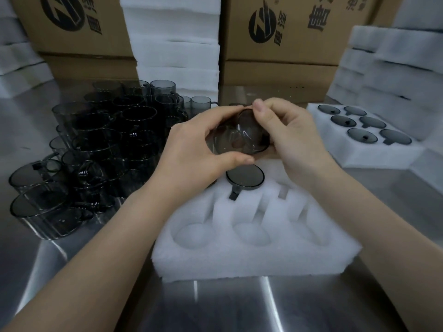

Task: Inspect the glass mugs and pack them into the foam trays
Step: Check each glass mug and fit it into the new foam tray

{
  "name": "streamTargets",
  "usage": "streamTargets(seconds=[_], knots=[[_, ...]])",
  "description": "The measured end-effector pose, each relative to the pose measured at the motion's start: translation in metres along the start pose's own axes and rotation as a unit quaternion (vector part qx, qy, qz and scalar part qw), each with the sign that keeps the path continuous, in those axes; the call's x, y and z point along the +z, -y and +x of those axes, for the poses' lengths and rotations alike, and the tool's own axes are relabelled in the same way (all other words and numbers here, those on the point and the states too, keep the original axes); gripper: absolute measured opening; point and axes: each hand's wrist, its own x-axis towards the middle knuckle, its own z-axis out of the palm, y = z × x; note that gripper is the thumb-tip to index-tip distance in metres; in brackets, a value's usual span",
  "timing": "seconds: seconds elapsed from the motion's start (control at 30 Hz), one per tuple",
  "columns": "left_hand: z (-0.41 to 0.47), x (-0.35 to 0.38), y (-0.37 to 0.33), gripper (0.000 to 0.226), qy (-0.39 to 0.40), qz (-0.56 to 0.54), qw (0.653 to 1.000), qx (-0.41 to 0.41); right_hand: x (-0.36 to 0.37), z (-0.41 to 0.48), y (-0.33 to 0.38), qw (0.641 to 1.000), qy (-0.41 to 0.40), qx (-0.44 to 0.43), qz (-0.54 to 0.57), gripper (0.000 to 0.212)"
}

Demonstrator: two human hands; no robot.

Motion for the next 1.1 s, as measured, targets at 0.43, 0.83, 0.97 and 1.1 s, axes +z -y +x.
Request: streamTargets(seconds=[0.43, 0.83, 0.97, 1.1], knots=[[0.0, -0.002, 0.003, 0.06, -0.017, -0.031, 0.999, -0.015, -0.012, 0.004, -0.005, 0.985, 0.141, 0.059, 0.074, 0.029], [0.0, -0.002, 0.001, 0.066, 0.032, 0.008, 0.998, 0.058, -0.012, 0.009, -0.001, 0.974, 0.08, 0.125, 0.171, 0.037], [-0.001, -0.002, 0.0, 0.062, 0.024, -0.023, 0.998, 0.055, -0.013, 0.01, 0.001, 0.912, 0.188, 0.195, 0.307, 0.042], [0.001, -0.001, 0.004, 0.06, 0.053, -0.006, 0.998, 0.041, -0.014, 0.008, 0.003, 0.907, 0.216, 0.214, 0.29, 0.043]])
